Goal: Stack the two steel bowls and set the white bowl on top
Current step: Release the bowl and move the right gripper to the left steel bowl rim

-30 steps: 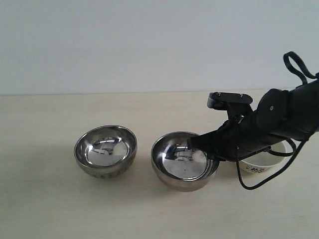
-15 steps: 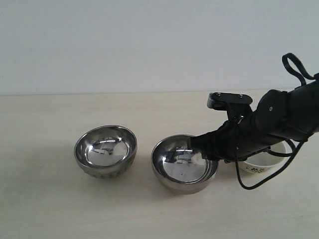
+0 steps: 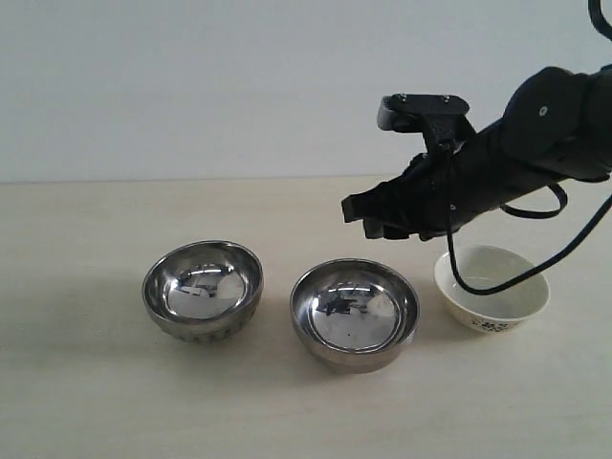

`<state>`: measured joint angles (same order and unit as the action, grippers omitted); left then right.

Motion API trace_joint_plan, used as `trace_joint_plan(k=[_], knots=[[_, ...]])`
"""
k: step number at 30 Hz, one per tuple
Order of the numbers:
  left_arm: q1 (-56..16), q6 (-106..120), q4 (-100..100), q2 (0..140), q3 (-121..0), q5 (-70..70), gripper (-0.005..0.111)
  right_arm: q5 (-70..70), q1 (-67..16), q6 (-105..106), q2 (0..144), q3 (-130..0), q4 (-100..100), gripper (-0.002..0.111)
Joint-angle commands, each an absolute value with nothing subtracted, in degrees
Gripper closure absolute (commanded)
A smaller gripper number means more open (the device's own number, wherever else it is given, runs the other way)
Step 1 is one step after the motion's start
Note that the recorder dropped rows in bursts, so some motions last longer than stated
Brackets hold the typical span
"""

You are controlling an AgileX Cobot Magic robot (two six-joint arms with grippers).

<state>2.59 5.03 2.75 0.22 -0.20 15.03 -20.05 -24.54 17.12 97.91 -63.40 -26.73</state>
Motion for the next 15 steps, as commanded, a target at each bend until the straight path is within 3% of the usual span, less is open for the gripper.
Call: trace_joint_plan(k=[1, 15], knots=[[2.73, 4.47, 2.36, 0.00, 0.00, 14.63, 0.103, -22.02, -25.56, 20.11, 97.40, -66.42, -26.15, 0.070], [2.73, 4.47, 2.36, 0.00, 0.00, 14.63, 0.103, -22.32, -36.52, 22.50, 109.37, -77.76, -25.93, 0.070]])
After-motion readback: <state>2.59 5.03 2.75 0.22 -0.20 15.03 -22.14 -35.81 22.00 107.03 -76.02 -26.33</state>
